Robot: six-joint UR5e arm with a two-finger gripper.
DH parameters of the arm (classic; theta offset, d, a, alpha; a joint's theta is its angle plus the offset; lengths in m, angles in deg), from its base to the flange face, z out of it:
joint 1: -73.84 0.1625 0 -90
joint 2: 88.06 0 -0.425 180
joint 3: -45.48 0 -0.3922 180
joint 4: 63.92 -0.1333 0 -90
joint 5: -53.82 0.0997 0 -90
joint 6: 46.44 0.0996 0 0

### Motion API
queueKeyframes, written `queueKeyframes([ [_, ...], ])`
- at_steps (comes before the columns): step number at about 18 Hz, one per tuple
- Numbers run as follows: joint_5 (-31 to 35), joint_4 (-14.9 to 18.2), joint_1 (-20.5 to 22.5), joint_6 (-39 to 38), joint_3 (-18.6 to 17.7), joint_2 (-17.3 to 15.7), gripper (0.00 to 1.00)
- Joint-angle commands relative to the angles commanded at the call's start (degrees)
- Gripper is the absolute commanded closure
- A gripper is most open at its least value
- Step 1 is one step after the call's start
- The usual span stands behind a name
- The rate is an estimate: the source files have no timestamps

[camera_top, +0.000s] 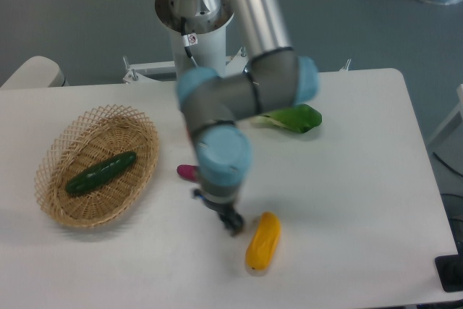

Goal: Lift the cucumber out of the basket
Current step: 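Move the gripper from beside the yellow squash over the wicker basket, then lower the gripper onto the green cucumber in the basket and close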

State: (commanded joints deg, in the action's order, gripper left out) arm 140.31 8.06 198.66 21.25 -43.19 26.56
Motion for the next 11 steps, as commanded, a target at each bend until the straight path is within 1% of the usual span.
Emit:
queueKeyframes([
  [2,-0.88,-1.22,-2.46,-2.03,-3.51,-1.85,0.00],
  [3,-1.32,-2.80,-3.78,-2.82,-5.18,-2.46,0.00],
  [5,-1.50,-6.75,-7.29,-5.54,-7.65,-2.56,0.00],
  [7,-1.50,-9.48,-10.46,-9.49,-9.76,-2.56,0.00],
  [9,-1.50,-11.15,-12.83,-11.26,-11.35,-2.82,0.00],
  [11,-1.50,-11.51,-15.30,-13.89,-11.44,-2.74,0.00],
])
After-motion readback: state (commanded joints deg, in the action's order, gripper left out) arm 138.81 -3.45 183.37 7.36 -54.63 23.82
